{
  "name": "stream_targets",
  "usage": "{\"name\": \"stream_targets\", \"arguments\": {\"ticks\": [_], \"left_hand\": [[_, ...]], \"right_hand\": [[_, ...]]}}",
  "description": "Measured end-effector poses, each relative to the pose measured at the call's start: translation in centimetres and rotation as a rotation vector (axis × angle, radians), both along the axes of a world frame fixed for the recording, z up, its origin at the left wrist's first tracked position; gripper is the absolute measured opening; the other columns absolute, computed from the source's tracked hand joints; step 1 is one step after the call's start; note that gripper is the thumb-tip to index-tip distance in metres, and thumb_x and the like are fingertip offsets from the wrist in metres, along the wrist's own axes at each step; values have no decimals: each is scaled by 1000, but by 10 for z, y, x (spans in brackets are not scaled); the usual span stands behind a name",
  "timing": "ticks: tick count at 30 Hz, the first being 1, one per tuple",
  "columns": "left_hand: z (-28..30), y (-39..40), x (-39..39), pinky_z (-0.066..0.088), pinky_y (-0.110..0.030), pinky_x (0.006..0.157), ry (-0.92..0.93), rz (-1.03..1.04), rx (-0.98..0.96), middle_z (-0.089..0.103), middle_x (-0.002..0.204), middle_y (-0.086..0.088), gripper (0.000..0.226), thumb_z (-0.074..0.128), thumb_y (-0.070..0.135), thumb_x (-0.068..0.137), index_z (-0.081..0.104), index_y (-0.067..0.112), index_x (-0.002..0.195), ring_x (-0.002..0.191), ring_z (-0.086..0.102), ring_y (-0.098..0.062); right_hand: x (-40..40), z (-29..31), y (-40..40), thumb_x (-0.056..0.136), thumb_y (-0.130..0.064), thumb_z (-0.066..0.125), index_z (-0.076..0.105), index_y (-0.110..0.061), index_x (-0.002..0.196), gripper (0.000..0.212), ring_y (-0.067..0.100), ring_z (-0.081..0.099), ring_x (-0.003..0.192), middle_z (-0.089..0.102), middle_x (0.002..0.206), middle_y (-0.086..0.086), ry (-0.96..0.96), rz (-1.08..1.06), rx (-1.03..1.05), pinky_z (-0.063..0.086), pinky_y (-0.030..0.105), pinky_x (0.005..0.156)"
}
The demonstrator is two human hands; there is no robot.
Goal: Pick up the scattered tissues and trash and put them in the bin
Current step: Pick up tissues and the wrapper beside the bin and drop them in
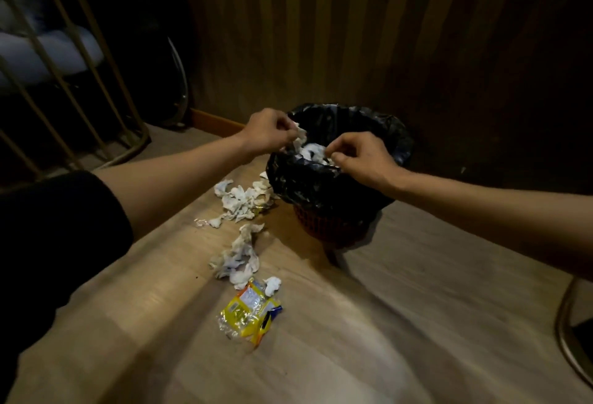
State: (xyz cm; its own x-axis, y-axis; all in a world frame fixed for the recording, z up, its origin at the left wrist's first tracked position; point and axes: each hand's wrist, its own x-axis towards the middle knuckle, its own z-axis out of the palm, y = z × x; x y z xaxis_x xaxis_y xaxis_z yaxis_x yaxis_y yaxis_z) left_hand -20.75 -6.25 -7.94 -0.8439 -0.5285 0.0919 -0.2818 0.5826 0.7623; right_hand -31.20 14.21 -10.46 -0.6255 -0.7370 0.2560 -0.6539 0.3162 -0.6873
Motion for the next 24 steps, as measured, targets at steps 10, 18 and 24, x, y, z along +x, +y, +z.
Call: {"name": "stream_targets", "arguments": {"ticks": [10,18,24], "left_hand": [[-78,-24,92,56,-27,60,-300,30,-132,75,80,-12,13,63,16,87,72,7,87,68,71,-19],[-157,-20,129,54,-29,76,-554,-207,-315,77,89,-9,16,63,15,80,74,9,90,85,72,-23],[-229,-1,168,47,-31,79,-775,-624,-391,59,114,-7,52,77,40,73,60,18,117,93,59,-21]], "right_hand": [[65,-70,-25,85,-16,65,75,-19,98,17,3,63,80,75,92,-4,148,411,271,47,20,76],[64,-136,-58,79,-19,70,73,-16,102,23,14,71,89,75,95,0,51,463,559,56,31,84],[88,-201,-58,89,-29,64,56,-14,133,47,28,62,111,65,124,9,227,695,849,48,31,85]]}}
